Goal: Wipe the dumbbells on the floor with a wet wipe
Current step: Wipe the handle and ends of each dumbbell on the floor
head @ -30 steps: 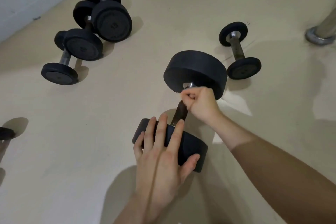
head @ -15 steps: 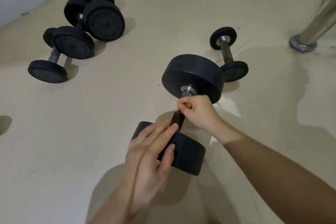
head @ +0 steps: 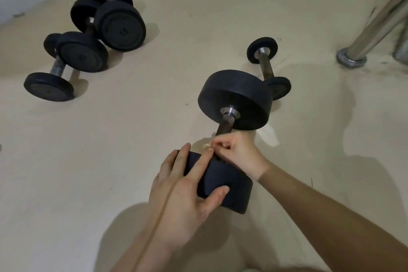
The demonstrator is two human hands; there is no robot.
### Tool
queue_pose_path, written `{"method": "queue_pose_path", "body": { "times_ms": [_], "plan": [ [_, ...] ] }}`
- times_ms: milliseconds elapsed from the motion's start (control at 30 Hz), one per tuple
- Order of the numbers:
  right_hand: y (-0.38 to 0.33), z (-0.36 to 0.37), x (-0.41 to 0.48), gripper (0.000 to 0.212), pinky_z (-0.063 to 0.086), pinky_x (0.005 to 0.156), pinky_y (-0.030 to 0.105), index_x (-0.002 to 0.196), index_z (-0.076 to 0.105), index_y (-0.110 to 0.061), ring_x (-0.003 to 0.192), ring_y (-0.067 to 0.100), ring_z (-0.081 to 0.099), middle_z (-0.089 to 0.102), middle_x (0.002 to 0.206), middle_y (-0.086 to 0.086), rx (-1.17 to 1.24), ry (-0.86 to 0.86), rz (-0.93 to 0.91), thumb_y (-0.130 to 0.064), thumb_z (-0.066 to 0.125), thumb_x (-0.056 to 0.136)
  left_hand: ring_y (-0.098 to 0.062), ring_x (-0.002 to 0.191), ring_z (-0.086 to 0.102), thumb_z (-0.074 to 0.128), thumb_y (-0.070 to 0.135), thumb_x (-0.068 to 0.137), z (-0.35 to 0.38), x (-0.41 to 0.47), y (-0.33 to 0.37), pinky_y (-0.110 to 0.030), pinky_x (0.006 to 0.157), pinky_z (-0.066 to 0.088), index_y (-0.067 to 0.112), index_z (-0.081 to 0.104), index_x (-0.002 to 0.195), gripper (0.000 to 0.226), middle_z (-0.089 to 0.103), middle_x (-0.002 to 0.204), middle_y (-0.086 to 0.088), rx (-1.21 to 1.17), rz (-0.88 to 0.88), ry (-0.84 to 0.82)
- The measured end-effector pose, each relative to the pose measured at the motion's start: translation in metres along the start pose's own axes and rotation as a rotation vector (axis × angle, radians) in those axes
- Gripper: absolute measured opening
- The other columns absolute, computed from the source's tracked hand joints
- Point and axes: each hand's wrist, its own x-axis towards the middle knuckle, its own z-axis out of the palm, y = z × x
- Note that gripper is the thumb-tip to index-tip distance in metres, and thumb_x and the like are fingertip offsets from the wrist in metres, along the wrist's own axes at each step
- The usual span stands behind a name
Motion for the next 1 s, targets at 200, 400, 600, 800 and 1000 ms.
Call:
{"method": "queue_pose_path", "body": {
  "times_ms": [200,400,600,800,1000],
  "plan": [
    [0.011,-0.028,0.036,0.016,0.059,0.071,0.026,0.101,0.073,-0.016,0.069,0.011,0.069,0.07,0.073,0.001,-0.049,0.219,0.123,-0.015,0.061,0.091,-0.025,0.121,0.052,0.04,0.075,0.075,-0.01,0.0,0.018,-0.036,0.068,0.056,0.044,0.045,0.134,0.067,0.054,0.137,-0.003,0.21,0.097,-0.056],
    [0.014,-0.027,0.008,0.017,0.05,0.056,0.021,0.096,0.075,-0.016,0.054,0.006,0.058,0.062,0.062,-0.009,-0.085,0.15,0.098,-0.015,0.059,0.091,-0.025,0.117,0.057,0.043,0.072,0.076,-0.015,-0.004,0.025,-0.034,0.053,0.053,0.045,0.052,0.129,0.059,0.059,0.132,-0.001,0.267,0.219,-0.093],
    [0.014,-0.031,0.006,0.011,0.044,0.046,0.024,0.088,0.074,-0.011,0.051,0.013,0.053,0.061,0.06,0.001,0.153,0.123,0.323,-0.013,0.063,0.09,-0.016,0.112,0.059,0.047,0.066,0.076,-0.017,0.0,0.02,-0.03,0.058,0.054,0.041,0.062,0.12,0.052,0.063,0.126,0.01,0.17,0.364,-0.056],
    [0.023,-0.047,0.007,0.015,0.053,0.06,0.02,0.099,0.074,-0.016,0.062,0.01,0.065,0.07,0.074,-0.002,-0.084,0.219,0.26,-0.022,0.067,0.087,-0.012,0.113,0.053,0.051,0.064,0.077,-0.011,0.006,0.023,-0.028,0.071,0.056,0.039,0.063,0.12,0.05,0.061,0.127,0.015,0.012,0.455,-0.076],
    [0.022,-0.03,-0.018,0.008,0.048,0.051,0.022,0.089,0.073,-0.015,0.048,0.007,0.057,0.064,0.059,-0.005,-0.087,0.207,0.23,-0.013,0.066,0.086,-0.009,0.113,0.05,0.055,0.06,0.077,0.001,0.013,0.018,-0.025,0.081,0.053,0.038,0.068,0.112,0.044,0.061,0.125,0.018,-0.152,0.557,-0.074]
  ]
}}
